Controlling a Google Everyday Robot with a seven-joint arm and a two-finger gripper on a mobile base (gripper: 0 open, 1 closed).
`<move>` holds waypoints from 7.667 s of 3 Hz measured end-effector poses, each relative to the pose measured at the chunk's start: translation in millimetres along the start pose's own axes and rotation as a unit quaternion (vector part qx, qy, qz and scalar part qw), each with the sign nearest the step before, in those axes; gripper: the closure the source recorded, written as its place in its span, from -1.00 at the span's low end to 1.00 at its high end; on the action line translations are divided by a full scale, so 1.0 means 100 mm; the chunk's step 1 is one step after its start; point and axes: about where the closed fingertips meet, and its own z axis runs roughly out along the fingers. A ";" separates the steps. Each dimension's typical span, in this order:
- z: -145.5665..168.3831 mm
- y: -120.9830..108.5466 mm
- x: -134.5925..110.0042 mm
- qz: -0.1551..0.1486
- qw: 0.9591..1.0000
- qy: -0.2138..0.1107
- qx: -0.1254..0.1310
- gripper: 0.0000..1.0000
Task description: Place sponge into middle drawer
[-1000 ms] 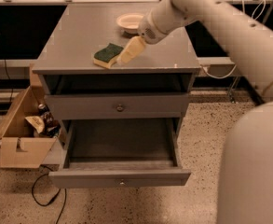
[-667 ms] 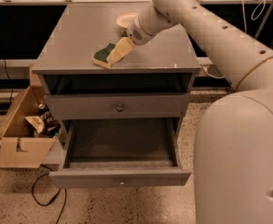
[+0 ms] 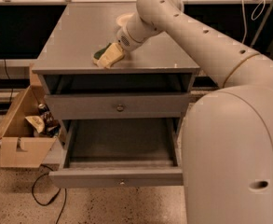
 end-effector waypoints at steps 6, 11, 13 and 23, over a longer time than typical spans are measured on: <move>-0.92 0.11 0.41 0.027 0.996 -0.079 0.024 1.00; -1.05 1.47 2.02 0.016 0.995 0.039 -0.094 1.00; 0.23 1.76 2.80 0.050 0.984 0.040 -0.165 1.00; 0.45 1.19 3.71 0.119 0.978 -0.058 -0.163 -1.00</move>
Offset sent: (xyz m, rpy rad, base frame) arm -0.0124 -0.0019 -0.0152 0.0191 0.0508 -0.0539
